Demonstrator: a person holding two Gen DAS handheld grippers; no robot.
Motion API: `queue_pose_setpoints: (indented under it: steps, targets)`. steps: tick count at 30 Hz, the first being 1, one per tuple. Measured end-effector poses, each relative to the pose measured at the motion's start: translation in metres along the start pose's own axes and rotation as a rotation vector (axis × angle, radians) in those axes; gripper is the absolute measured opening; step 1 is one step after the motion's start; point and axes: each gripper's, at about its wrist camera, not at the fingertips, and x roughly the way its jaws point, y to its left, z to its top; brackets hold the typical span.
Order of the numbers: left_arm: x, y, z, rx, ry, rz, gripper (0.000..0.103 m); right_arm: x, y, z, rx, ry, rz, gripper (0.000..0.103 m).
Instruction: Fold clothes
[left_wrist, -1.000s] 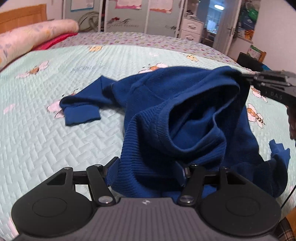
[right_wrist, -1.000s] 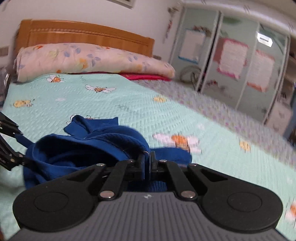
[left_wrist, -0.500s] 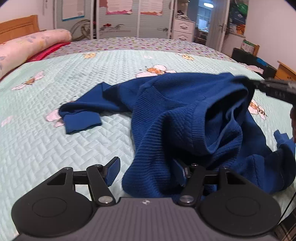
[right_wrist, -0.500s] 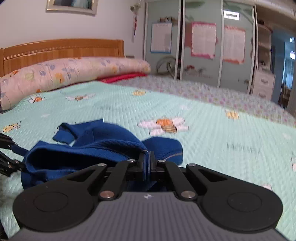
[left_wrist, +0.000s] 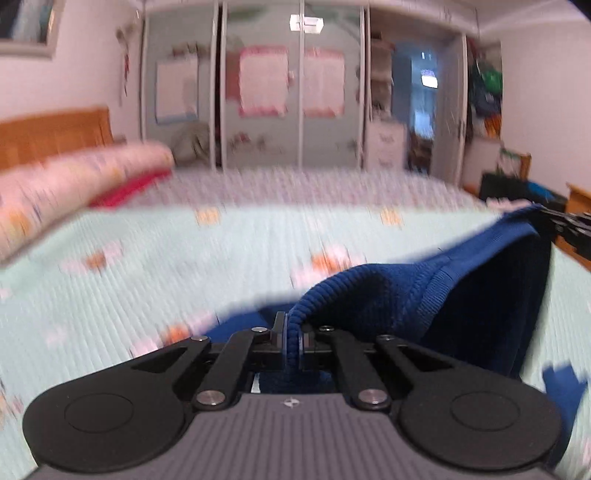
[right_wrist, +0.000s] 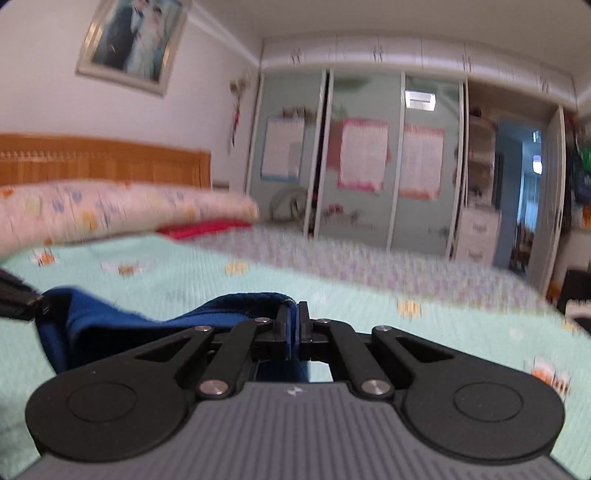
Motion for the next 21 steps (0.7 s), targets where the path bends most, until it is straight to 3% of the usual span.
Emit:
queue_pose_setpoints:
  steps: [8,19,21]
  targets:
    - [-0.041,0.004,0.107,0.067,-0.24,0.071,0.002,-0.026,-0.006,0.082,-0.069,-0.182,-0.013,0.0]
    - [-0.08,0.001,0.151,0.158,-0.365,0.112,0.002,-0.069,-0.008,0.135,-0.049,-0.37,0.016,0.0]
    - [-0.07,-0.001,0.147,0.163,-0.319,0.074,0.002,-0.071,-0.007,0.141,-0.052,-0.383,0.017,0.0]
